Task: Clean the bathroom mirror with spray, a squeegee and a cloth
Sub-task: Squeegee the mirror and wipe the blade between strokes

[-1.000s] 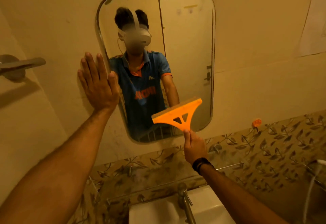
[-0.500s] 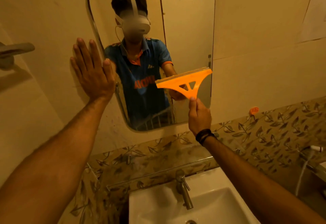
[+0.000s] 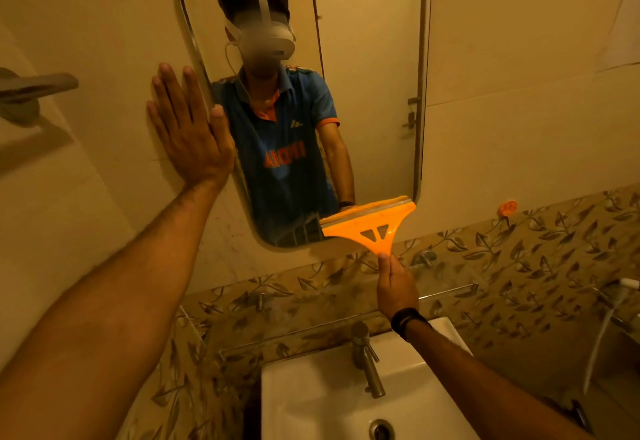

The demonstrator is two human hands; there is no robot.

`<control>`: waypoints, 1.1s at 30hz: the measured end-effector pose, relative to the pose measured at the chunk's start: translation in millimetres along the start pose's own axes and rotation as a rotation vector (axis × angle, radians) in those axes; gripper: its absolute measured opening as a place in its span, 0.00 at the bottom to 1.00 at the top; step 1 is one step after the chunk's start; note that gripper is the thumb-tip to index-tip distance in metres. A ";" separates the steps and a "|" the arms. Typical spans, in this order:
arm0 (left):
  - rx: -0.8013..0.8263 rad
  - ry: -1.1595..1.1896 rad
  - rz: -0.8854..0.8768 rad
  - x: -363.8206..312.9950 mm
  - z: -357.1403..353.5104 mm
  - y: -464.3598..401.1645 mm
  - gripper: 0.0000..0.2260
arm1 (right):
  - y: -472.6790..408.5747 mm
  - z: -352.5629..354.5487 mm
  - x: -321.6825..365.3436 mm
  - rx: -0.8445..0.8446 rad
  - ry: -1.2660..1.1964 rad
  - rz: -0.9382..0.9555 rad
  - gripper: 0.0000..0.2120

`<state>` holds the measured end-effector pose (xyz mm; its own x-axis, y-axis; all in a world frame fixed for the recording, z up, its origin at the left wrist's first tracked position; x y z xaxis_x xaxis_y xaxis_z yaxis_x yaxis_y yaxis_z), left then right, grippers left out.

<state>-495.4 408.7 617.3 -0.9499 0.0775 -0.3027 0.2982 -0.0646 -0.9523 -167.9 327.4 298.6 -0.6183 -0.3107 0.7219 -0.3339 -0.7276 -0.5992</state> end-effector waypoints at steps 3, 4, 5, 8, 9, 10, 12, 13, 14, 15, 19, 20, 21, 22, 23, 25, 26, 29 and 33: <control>-0.012 -0.011 0.003 1.3 -4.4 -0.3 0.28 | -1.8 7.8 14.3 -0.050 0.000 0.006 0.22; -0.017 -0.015 0.004 2.8 -6.5 -0.9 0.28 | -5.9 9.9 25.3 -0.075 -0.011 0.024 0.22; -0.024 -0.020 0.003 4.3 -8.7 -1.4 0.28 | -11.6 11.2 38.7 -0.102 -0.032 0.045 0.22; -0.049 -0.027 0.001 6.8 -13.5 -2.9 0.28 | -35.3 4.6 83.1 -0.136 -0.092 0.113 0.21; -0.054 -0.026 0.004 7.2 -14.7 -3.4 0.28 | -42.5 -1.1 95.6 -0.113 -0.085 0.132 0.21; -0.056 -0.025 0.006 7.4 -15.8 -4.0 0.28 | -47.7 -8.0 103.8 -0.083 -0.073 0.145 0.20; -0.057 -0.020 0.000 7.9 -17.0 -4.1 0.28 | -47.7 -23.7 104.2 -0.031 -0.077 0.133 0.19; -0.058 -0.014 -0.003 8.6 -17.0 -3.7 0.28 | -42.6 -31.2 98.2 -0.008 -0.089 0.119 0.20; -0.059 -0.008 -0.006 9.0 -16.9 -3.7 0.28 | -35.1 -37.6 90.1 0.013 -0.090 0.110 0.22; -0.058 -0.008 -0.008 9.7 -17.0 -3.5 0.28 | -25.3 -43.0 81.2 0.036 -0.077 0.104 0.24; -0.061 -0.014 -0.016 7.7 -14.0 -2.1 0.28 | 15.0 -53.7 46.5 0.148 0.025 0.083 0.26; -0.061 -0.012 -0.016 7.1 -13.5 -1.9 0.28 | 22.4 -55.5 40.4 0.181 0.038 0.071 0.27; -0.061 -0.011 -0.017 6.5 -13.3 -1.9 0.28 | 28.2 -56.8 36.3 0.206 0.046 0.058 0.26; -0.061 -0.012 -0.017 6.5 -13.2 -1.9 0.28 | 32.2 -57.5 35.1 0.216 0.044 0.049 0.24; -0.062 -0.015 -0.016 6.2 -13.1 -2.0 0.28 | 34.3 -56.9 36.3 0.207 0.031 0.044 0.22; -0.061 -0.020 -0.013 6.6 -12.4 -2.5 0.28 | 33.2 -52.7 46.5 0.142 0.002 0.049 0.19; -0.061 -0.018 -0.014 6.3 -11.6 -2.1 0.28 | 30.1 -50.1 55.4 0.105 -0.008 0.065 0.19; -0.063 -0.014 -0.017 5.1 -9.3 -1.0 0.28 | 13.3 -50.9 89.7 0.070 -0.026 0.151 0.21; -0.058 -0.027 -0.011 6.4 -9.1 -1.3 0.28 | -7.7 -62.0 117.6 0.144 0.054 0.245 0.21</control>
<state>-501.0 418.3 616.3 -0.9552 0.0512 -0.2914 0.2915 -0.0062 -0.9566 -282.1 334.4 366.7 -0.7063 -0.4575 0.5403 -0.0684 -0.7155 -0.6953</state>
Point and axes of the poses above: each hand's wrist, its own y-axis away from the middle knuckle, its own z-axis out of the back of the hand, x = y × z, the point moved 9 cm from there along -y, towards the middle knuckle, and after that the axes turned 13 degrees about z, right-handed, at the moved point
